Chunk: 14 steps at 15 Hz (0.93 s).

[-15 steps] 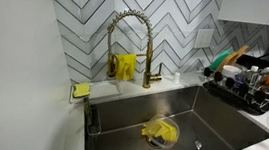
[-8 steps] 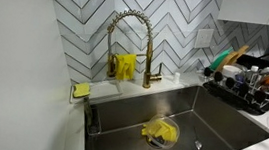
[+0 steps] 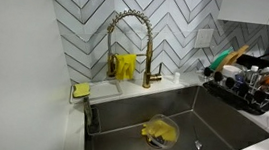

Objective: Put the container on the drying rack

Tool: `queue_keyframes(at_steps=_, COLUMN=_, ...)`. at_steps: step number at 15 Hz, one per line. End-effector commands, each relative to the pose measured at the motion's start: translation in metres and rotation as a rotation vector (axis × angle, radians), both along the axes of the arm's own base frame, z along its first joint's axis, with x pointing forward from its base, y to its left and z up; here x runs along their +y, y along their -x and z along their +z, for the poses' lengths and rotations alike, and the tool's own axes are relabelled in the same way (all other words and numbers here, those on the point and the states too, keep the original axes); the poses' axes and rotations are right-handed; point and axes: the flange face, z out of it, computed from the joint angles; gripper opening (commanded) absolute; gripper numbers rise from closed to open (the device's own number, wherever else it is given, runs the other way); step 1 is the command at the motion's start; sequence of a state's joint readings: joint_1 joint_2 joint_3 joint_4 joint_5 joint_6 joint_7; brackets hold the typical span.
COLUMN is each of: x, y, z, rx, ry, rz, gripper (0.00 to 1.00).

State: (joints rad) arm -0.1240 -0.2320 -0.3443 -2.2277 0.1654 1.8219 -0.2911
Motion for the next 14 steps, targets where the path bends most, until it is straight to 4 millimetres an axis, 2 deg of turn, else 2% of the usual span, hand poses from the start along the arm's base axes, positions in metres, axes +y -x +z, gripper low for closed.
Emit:
queue_keyframes(at_steps=1, x=-0.057, y=-0.022, z=-0.021, rx=0.007, ry=-0.1, rz=-0.121, gripper=1.0)
queue_keyframes(at_steps=2, x=-0.033, y=-0.01, z=-0.011, rx=-0.001, ry=-0.045, rz=-0.073, gripper=1.0)
queue_keyframes(at_steps=4, x=-0.054, y=-0.017, z=-0.021, rx=0.002, ry=-0.069, rz=-0.115, gripper=1.0)
queue_keyframes(at_steps=6, x=-0.058, y=-0.023, z=-0.025, rx=0.007, ry=-0.073, rz=-0.123, gripper=1.0)
queue_keyframes(at_steps=8, x=-0.079, y=-0.03, z=-0.038, rx=0.004, ry=-0.066, rz=-0.177, gripper=1.0)
queue_keyframes(at_steps=9, x=-0.097, y=-0.028, z=-0.049, rx=0.004, ry=-0.099, rz=-0.204, gripper=1.0)
queue_keyframes(at_steps=14, x=-0.157, y=-0.025, z=-0.089, rx=-0.022, ry=-0.216, rz=-0.302, gripper=1.0)
